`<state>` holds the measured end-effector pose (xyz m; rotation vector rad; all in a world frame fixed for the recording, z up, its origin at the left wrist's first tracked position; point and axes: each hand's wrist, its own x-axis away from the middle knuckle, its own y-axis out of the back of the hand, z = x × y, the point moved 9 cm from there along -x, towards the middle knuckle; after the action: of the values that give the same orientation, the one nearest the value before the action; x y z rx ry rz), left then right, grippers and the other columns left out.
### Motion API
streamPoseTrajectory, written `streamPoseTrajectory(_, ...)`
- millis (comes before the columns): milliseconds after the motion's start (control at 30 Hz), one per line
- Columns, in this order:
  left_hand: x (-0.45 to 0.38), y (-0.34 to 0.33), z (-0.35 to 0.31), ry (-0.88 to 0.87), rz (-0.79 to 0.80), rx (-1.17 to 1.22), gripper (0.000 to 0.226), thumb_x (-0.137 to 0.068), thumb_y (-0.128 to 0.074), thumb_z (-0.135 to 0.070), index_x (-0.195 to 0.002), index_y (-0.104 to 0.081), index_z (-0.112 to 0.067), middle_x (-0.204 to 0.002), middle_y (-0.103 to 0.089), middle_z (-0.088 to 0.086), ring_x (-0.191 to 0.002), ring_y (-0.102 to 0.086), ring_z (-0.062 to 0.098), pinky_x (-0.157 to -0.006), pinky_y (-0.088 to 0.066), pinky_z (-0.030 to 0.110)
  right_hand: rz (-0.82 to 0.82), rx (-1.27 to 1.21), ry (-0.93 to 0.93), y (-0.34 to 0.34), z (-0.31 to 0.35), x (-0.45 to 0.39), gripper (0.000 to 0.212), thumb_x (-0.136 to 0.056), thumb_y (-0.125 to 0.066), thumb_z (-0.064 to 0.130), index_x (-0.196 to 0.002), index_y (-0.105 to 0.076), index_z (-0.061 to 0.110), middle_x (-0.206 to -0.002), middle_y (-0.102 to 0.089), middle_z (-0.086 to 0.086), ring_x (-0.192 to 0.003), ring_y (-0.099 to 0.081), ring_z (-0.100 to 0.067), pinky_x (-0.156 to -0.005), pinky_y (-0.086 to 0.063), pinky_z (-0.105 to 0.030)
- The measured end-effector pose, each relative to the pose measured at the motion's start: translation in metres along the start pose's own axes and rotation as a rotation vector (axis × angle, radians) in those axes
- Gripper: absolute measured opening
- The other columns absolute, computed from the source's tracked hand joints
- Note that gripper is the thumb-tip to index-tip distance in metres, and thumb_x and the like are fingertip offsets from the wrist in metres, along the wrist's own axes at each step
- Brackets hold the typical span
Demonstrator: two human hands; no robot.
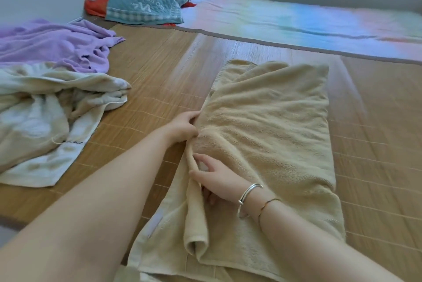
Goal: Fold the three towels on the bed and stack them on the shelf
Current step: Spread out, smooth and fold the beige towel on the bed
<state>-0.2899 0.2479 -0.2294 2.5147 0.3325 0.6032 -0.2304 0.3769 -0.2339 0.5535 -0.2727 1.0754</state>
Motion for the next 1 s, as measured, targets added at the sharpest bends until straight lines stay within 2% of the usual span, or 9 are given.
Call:
streamPoseTrajectory(100, 0.011, 0.011, 0.014, 0.041, -0.098, 0.056, 0.058, -0.082, -0.064, -0.002, -0.136, -0.045, -0.014, -0.135, -0.049, 0.005, -0.119, -0.051, 0.019, -0.097, -0.046, 0.032, 0.042, -0.162, -0.023, -0.005, -0.01, 0.002, 0.041, -0.098, -0.038, 0.023, -0.139, -0.037, 0.022, -0.067, -0.063, -0.001, -0.047, -0.058, -0.012, -0.039, -0.036, -0.018)
streamPoseTrajectory(233, 0.052, 0.017, 0.037, 0.18, -0.133, 0.071, 0.035, -0.082, -0.073, -0.018, -0.108, -0.051, -0.013, -0.108, -0.054, 0.003, -0.096, -0.058, 0.016, -0.073, -0.056, 0.03, -0.087, -0.093, 0.028, 0.008, -0.011, 0.026, 0.03, -0.092, -0.042, 0.009, -0.114, -0.06, 0.015, -0.075, -0.067, -0.001, -0.06, -0.06, -0.015, -0.048, -0.042, -0.024)
streamPoseTrajectory(367, 0.111, -0.002, 0.058, 0.276, 0.022, -0.006, 0.04, -0.081, -0.073, -0.039, -0.105, -0.052, -0.014, -0.1, -0.061, 0.004, -0.087, -0.064, 0.014, -0.065, -0.054, 0.026, -0.236, 0.205, 0.114, 0.026, -0.017, 0.072, 0.016, -0.089, -0.057, 0.023, -0.105, -0.058, 0.02, -0.083, -0.062, 0.007, -0.067, -0.053, -0.004, -0.057, -0.044, -0.013)
streamPoseTrajectory(533, 0.172, -0.024, 0.072, 0.319, 0.08, -0.024, 0.035, -0.08, -0.073, -0.043, -0.092, -0.061, -0.012, -0.088, -0.06, 0.0, -0.078, -0.057, 0.011, -0.061, -0.049, 0.023, -0.205, 0.835, 0.145, 0.014, -0.039, 0.127, 0.041, -0.077, -0.062, 0.049, -0.107, -0.043, 0.027, -0.101, -0.047, 0.01, -0.094, -0.044, -0.011, -0.086, -0.042, -0.025)
streamPoseTrajectory(633, 0.195, -0.035, 0.067, 0.287, 0.047, -0.01, 0.028, -0.083, -0.07, -0.034, -0.071, -0.054, -0.015, -0.071, -0.058, 0.0, -0.065, -0.055, 0.012, -0.057, -0.046, 0.021, -0.275, 1.111, 0.148, 0.008, -0.052, 0.152, 0.046, -0.074, -0.052, 0.047, -0.112, -0.038, 0.028, -0.11, -0.038, 0.007, -0.099, -0.038, -0.015, -0.089, -0.036, -0.028)
streamPoseTrajectory(733, 0.205, -0.036, 0.059, 0.26, -0.083, 0.074, 0.024, -0.09, -0.061, -0.022, -0.074, -0.045, -0.015, -0.072, -0.05, 0.001, -0.061, -0.049, 0.013, -0.053, -0.045, 0.023, -0.374, 1.188, 0.118, 0.015, -0.06, 0.163, 0.048, -0.071, -0.049, 0.042, -0.115, -0.036, 0.027, -0.114, -0.037, 0.004, -0.106, -0.037, -0.019, -0.088, -0.033, -0.029)
streamPoseTrajectory(833, 0.217, -0.034, 0.054, 0.304, -0.176, 0.346, 0.017, -0.093, -0.059, -0.019, -0.086, -0.046, -0.011, -0.081, -0.054, 0.006, -0.062, -0.057, 0.014, -0.047, -0.052, 0.025, -0.414, 1.251, 0.057, 0.022, -0.064, 0.169, 0.05, -0.074, -0.052, 0.035, -0.12, -0.036, 0.024, -0.118, -0.038, 0.002, -0.114, -0.039, -0.022, -0.093, -0.033, -0.032)
streamPoseTrajectory(933, 0.226, -0.023, 0.052, 0.299, -0.24, 0.473, 0.016, -0.095, -0.057, -0.015, -0.094, -0.043, -0.008, -0.073, -0.057, 0.009, -0.051, -0.052, 0.013, -0.04, -0.046, 0.022, -0.551, 1.339, 0.009, 0.036, -0.054, 0.18, 0.04, -0.075, -0.064, 0.017, -0.111, -0.047, 0.019, -0.108, -0.049, -0.001, -0.104, -0.051, -0.024, -0.084, -0.042, -0.032)
streamPoseTrajectory(1000, 0.232, -0.007, 0.054, 0.28, -0.285, 0.401, 0.015, -0.094, -0.058, -0.015, -0.096, -0.046, -0.007, -0.067, -0.056, 0.009, -0.048, -0.045, 0.013, -0.043, -0.039, 0.023, -0.549, 1.291, 0.035, 0.041, -0.048, 0.19, 0.029, -0.079, -0.056, 0.013, -0.104, -0.044, 0.02, -0.102, -0.048, 0.0, -0.099, -0.052, -0.022, -0.077, -0.04, -0.03)
